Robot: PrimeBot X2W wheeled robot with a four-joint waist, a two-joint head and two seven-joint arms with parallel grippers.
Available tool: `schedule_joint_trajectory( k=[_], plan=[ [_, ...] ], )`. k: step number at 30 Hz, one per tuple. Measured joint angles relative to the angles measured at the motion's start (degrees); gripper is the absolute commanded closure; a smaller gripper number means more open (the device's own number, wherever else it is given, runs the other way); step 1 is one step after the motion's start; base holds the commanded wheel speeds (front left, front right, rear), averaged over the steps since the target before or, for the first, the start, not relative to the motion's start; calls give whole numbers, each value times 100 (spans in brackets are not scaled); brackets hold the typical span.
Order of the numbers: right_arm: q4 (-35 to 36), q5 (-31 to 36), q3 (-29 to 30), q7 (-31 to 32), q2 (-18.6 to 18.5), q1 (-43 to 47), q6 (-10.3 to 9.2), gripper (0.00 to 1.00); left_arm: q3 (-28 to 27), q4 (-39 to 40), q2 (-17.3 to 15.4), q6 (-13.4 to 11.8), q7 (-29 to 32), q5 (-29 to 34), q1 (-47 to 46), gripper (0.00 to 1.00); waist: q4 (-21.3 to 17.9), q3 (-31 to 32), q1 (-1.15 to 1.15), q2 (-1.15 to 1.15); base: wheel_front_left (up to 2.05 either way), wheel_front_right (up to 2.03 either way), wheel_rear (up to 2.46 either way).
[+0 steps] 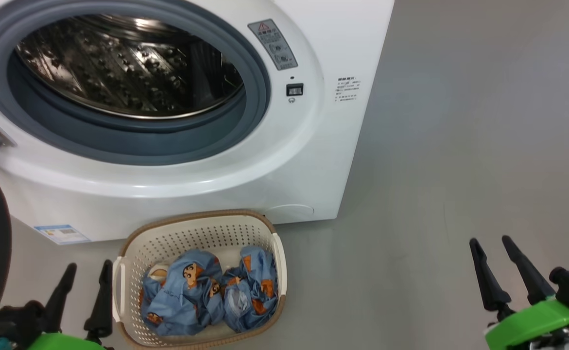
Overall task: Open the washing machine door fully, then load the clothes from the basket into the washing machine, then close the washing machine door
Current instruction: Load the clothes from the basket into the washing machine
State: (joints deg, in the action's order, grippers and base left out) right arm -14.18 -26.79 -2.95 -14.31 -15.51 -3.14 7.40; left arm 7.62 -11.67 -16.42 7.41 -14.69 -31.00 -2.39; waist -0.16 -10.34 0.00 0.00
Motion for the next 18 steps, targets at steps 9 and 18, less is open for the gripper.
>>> schedule_joint_trajectory(
  k=[9,18],
  plan=[
    [83,52,-20,0,155,-313,0,0,589,-840,125,0,0,-119,-437,0,-65,-387,0,0,0,0,0],
    [174,281,-59,0,368,-872,0,0,1680,-2198,-3,-1,5,-456,-1771,0,-184,-1198,0,0,0,0,0]
  ],
)
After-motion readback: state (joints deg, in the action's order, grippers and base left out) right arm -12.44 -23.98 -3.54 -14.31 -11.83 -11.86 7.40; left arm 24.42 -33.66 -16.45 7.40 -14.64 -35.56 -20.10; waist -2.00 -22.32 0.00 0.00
